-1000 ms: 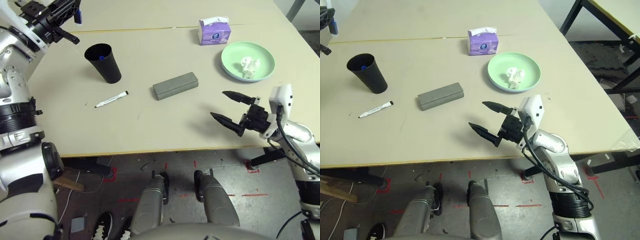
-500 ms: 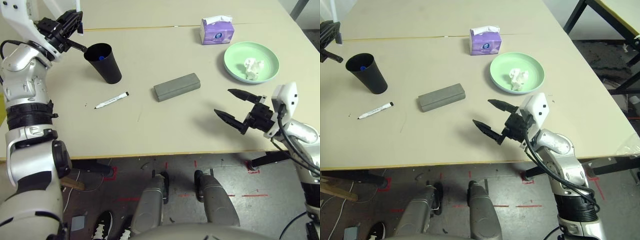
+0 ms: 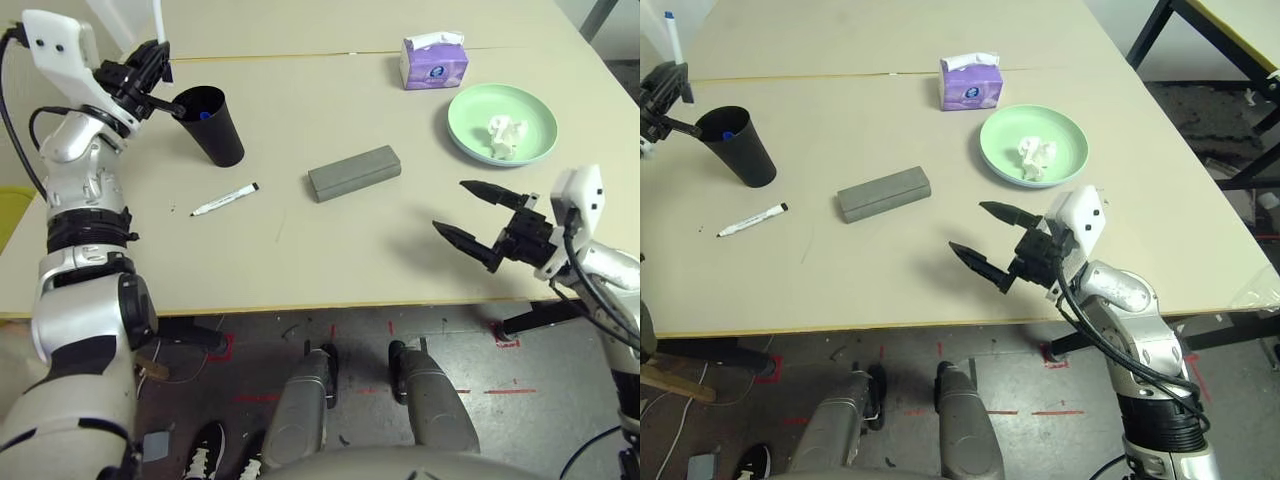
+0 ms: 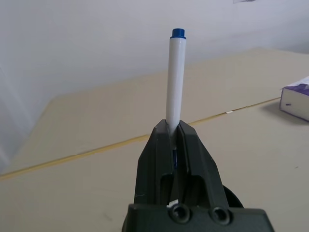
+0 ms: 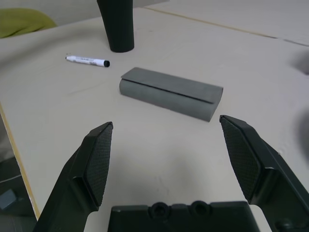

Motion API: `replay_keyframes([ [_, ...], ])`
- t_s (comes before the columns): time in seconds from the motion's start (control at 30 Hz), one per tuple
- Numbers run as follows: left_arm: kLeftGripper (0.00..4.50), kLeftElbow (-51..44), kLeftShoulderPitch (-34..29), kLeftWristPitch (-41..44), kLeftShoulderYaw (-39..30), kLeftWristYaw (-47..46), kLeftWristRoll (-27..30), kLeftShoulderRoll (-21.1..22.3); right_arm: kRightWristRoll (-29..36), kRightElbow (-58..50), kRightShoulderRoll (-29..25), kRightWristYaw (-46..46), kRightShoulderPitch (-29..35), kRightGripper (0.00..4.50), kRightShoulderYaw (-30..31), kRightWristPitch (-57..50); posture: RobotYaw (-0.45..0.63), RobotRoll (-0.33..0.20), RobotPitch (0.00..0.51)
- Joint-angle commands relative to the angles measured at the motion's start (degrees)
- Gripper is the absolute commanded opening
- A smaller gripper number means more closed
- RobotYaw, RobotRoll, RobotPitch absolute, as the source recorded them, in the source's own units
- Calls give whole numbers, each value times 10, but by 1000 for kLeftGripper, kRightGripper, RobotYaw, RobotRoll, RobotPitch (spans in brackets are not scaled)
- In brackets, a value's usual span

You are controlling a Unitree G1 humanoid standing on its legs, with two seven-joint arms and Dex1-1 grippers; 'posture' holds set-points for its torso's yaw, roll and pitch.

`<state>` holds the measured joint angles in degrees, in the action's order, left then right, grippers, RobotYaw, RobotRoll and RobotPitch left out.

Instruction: Organize and tidy the items on the table.

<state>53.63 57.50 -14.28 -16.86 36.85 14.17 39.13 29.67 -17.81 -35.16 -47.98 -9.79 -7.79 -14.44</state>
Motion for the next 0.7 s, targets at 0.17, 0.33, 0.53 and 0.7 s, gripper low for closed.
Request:
replay_keyframes([
  [0.17,20,61,25,-38,-5,-5,-3,-10,19,-32,-4,0,19,4500,-9,-21,-215,0,238],
  [0.33,20,86,30,-51,-7,-7,-2,-14,26,-44,-9,0,28,4500,-16,-27,-227,0,238],
  [0.53,20,102,24,-59,-10,-9,-1,-19,28,-55,-13,0,33,4500,-17,-33,-234,0,234],
  [0.7,1294,103,22,-56,-12,-4,2,-20,30,-49,-18,-5,27,4500,-19,-34,-229,0,235],
])
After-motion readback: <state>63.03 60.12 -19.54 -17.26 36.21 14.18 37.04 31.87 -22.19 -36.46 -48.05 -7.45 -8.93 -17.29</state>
